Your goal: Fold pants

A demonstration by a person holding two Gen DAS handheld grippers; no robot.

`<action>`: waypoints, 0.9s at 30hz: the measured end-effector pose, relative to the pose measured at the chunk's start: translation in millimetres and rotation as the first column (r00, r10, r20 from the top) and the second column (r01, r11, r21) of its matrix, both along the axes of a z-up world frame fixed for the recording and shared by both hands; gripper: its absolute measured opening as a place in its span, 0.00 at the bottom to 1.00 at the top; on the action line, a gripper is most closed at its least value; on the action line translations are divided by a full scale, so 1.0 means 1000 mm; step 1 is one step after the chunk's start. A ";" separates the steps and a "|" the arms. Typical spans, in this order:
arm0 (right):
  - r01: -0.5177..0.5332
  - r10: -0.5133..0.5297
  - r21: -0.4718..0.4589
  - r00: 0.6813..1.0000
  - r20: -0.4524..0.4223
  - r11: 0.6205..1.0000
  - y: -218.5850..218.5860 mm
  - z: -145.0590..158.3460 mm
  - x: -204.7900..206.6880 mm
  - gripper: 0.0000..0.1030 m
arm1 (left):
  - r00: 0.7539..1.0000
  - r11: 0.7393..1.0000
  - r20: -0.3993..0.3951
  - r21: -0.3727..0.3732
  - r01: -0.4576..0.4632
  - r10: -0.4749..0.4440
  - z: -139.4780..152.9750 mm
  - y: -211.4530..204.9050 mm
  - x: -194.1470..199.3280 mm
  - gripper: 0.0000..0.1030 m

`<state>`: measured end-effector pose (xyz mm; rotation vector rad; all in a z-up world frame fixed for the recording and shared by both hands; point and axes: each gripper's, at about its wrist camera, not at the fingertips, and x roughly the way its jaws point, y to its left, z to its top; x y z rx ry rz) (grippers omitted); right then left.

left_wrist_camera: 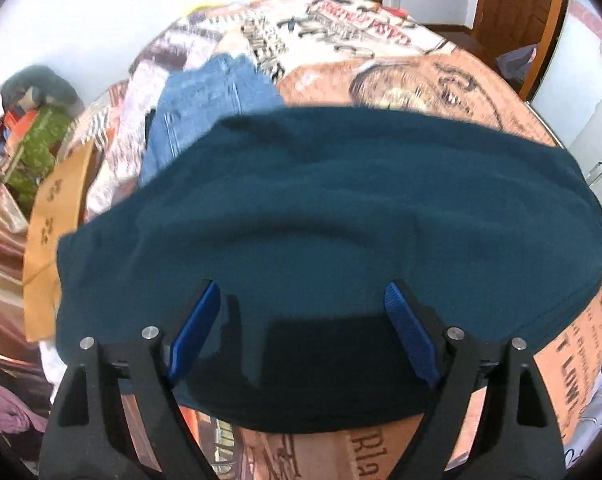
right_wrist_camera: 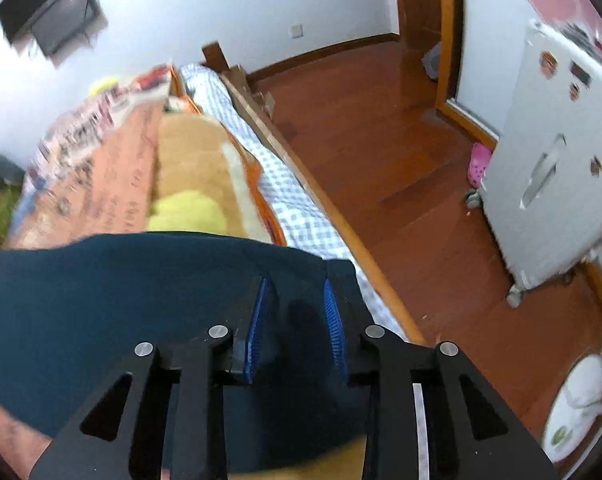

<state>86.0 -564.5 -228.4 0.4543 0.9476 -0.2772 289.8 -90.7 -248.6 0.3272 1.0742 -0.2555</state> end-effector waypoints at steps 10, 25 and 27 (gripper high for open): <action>0.074 -0.096 0.220 0.991 0.091 0.973 0.018 0.014 -0.073 0.56 | 0.990 0.985 -0.006 -0.098 0.143 -0.144 0.007 -0.090 0.008 0.83; 0.225 -0.260 0.504 0.966 -0.001 0.834 0.006 -0.077 -0.063 0.59 | 0.974 0.975 -0.064 -0.070 0.212 -0.217 -0.030 -0.146 0.002 0.87; 0.221 -0.258 0.497 0.966 0.005 0.839 0.007 -0.079 -0.059 0.64 | 0.975 0.975 -0.058 -0.062 0.212 -0.215 -0.032 -0.149 0.003 0.90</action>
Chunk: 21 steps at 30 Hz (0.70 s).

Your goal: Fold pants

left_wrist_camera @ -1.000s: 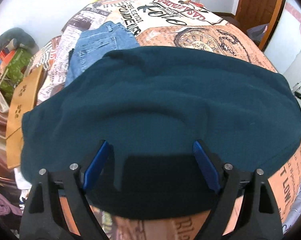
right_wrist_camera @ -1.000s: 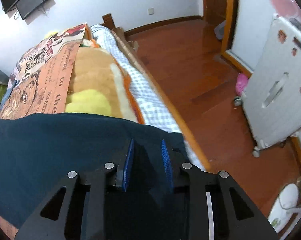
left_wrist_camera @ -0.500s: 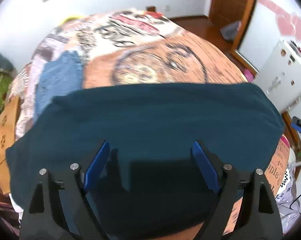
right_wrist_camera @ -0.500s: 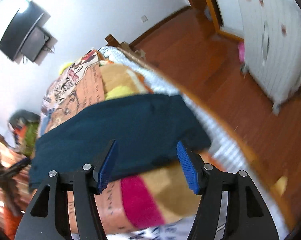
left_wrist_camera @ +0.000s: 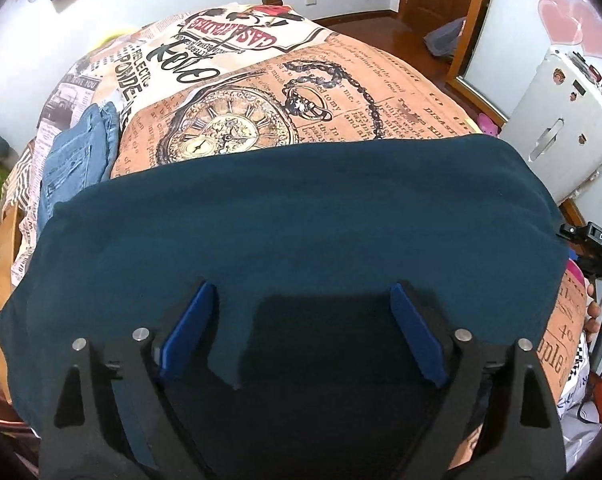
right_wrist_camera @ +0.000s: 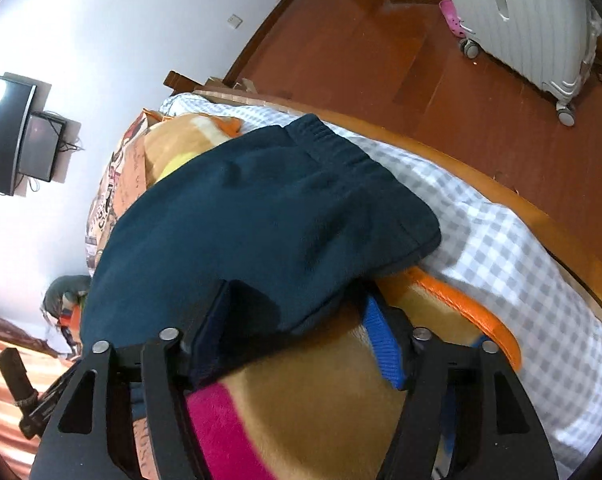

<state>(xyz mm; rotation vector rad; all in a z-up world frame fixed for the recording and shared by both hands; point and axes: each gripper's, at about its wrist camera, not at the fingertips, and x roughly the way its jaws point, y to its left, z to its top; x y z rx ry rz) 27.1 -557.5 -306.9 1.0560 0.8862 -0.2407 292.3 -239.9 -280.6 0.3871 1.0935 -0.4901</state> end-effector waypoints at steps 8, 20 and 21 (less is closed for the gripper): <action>0.042 -0.044 0.025 0.997 0.059 0.999 -0.010 -0.005 0.007 0.64 | 1.000 1.000 0.014 0.014 -0.001 0.001 -0.003 -0.009 0.002 0.91; 0.031 0.024 -0.266 0.980 0.200 0.963 0.003 0.080 0.018 0.13 | 0.999 1.000 0.052 -0.024 0.008 -0.007 0.019 0.003 -0.010 0.89; 0.026 0.041 -0.291 0.975 0.219 0.956 0.006 0.094 0.020 0.12 | 0.998 0.999 0.065 -0.037 0.007 -0.005 0.025 0.006 -0.012 0.89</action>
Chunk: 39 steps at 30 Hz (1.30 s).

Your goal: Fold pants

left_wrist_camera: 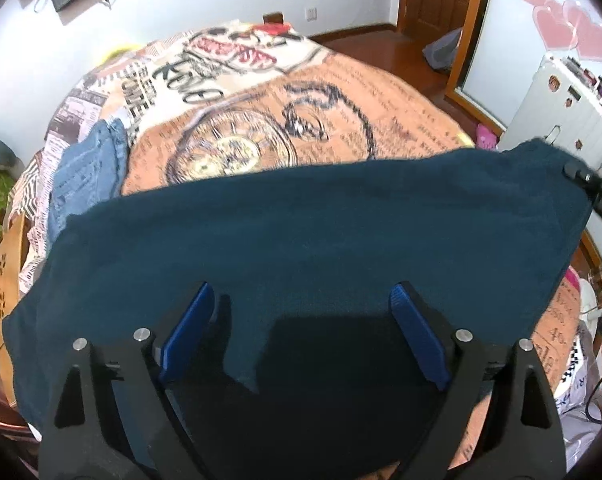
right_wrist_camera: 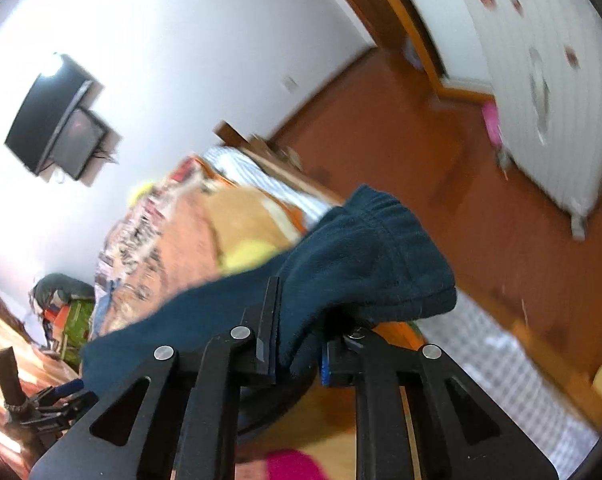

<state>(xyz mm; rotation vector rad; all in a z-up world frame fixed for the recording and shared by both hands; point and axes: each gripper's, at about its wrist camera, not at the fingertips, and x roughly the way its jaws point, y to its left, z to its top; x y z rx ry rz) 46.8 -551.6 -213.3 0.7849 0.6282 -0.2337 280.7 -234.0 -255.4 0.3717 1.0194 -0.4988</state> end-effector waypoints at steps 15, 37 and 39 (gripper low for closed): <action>-0.235 0.307 -0.300 0.926 0.220 0.925 0.114 0.141 0.059 0.12 | 0.977 0.976 0.172 -0.196 -0.095 0.129 0.085 0.098 -0.011 0.89; -0.764 0.745 -0.275 0.639 -0.192 0.584 0.300 0.026 0.109 0.22 | 0.947 0.923 0.070 -0.255 -0.286 0.313 0.059 0.207 -0.006 0.89; -0.773 0.756 -0.212 0.632 -0.170 0.598 0.288 0.032 0.112 0.28 | 0.955 0.935 0.084 -0.244 -0.256 0.283 0.063 0.192 -0.006 0.89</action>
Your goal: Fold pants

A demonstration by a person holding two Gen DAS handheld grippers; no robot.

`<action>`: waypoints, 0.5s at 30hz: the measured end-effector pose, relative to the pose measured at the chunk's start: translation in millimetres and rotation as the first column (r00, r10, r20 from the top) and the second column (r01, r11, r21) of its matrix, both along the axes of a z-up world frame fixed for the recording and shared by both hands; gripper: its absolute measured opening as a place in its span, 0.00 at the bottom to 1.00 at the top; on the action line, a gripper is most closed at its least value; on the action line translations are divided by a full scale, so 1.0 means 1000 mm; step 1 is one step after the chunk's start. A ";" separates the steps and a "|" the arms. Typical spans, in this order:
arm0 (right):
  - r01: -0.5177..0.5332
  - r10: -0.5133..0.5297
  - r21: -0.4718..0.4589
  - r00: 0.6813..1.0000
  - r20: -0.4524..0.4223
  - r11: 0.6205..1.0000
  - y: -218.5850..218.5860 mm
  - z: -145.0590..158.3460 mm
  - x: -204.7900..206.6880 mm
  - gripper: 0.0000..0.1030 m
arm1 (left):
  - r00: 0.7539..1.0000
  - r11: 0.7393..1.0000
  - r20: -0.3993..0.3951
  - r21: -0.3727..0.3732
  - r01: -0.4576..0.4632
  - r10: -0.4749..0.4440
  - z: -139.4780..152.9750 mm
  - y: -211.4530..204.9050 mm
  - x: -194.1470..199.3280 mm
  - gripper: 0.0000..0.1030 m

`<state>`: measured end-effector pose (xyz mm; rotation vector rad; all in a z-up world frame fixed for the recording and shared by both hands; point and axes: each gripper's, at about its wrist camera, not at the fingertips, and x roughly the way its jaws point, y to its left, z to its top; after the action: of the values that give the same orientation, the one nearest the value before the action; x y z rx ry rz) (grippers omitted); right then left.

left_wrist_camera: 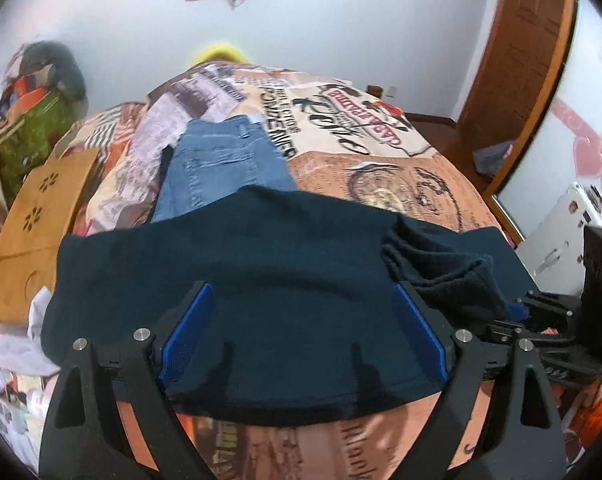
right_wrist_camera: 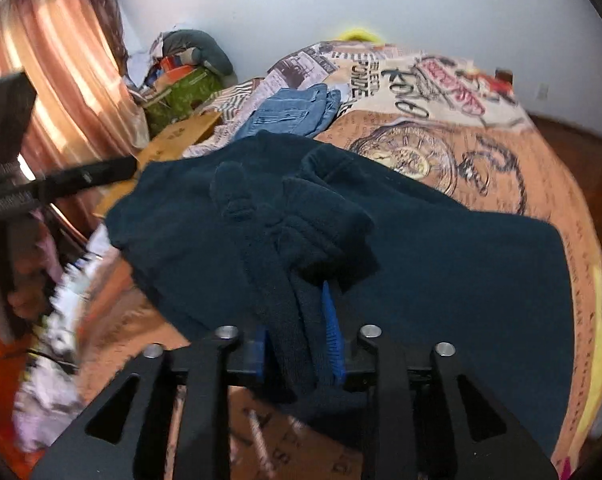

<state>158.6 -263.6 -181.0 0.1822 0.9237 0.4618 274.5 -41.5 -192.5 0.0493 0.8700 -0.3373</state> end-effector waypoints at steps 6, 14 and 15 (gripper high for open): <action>0.045 -0.046 0.060 0.999 0.022 0.997 -0.030 0.023 -0.009 0.39 | 0.995 0.995 0.031 0.000 0.098 -0.098 0.016 -0.048 0.005 0.89; 0.189 -0.191 0.034 0.978 0.087 0.981 -0.089 0.038 -0.013 0.46 | 0.977 0.976 -0.007 0.041 0.215 -0.215 0.003 -0.126 0.019 0.89; 0.217 -0.218 0.013 0.973 0.081 0.976 -0.095 0.032 -0.012 0.46 | 0.976 0.974 -0.016 0.056 0.220 -0.219 -0.002 -0.131 0.020 0.89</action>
<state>146.8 -358.2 -148.6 0.2631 0.8115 0.2657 294.8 -172.9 -194.6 0.1980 0.8857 -0.5198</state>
